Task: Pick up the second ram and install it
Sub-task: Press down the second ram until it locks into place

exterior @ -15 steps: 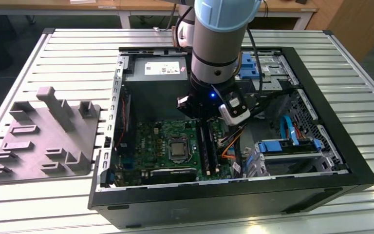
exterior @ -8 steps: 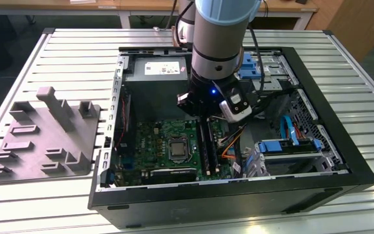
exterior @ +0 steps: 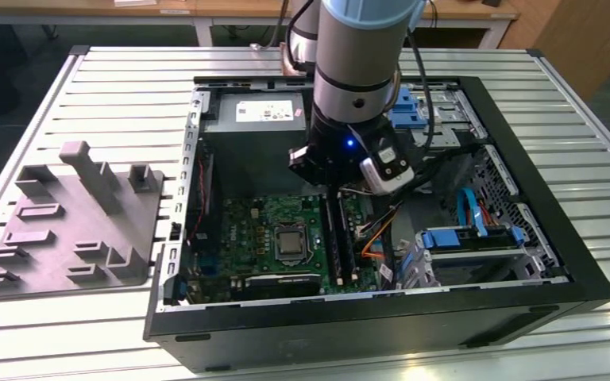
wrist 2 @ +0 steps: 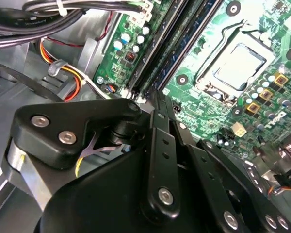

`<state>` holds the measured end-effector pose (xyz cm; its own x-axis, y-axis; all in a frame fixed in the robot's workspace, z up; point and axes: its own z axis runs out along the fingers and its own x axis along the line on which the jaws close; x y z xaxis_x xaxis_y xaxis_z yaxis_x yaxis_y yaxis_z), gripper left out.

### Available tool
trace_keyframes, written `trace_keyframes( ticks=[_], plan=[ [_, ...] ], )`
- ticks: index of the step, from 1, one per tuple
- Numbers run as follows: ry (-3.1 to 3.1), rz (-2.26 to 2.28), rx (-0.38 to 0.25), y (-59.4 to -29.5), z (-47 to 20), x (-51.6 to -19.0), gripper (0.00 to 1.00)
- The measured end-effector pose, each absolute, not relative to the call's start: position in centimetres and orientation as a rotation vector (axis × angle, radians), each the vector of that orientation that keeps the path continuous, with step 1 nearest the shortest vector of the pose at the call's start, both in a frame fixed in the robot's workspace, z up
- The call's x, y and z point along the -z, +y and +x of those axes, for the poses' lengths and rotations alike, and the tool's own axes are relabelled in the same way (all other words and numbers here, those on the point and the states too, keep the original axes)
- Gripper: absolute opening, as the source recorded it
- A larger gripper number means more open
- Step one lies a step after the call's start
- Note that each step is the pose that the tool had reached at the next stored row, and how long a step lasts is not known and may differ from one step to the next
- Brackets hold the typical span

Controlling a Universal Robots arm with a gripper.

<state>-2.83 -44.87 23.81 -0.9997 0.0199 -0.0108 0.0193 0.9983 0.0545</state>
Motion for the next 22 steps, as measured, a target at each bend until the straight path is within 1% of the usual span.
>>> trace_keyframes(
  ticks=[15, 18, 22],
  plan=[
    [3.129, 0.031, -0.085, -49.3, -2.8, -23.8, 0.10],
    [3.129, 0.031, -0.085, -50.0, -2.8, -23.8, 0.10],
    [3.129, 0.031, -0.084, -50.1, -2.8, -23.8, 0.10]
  ],
)
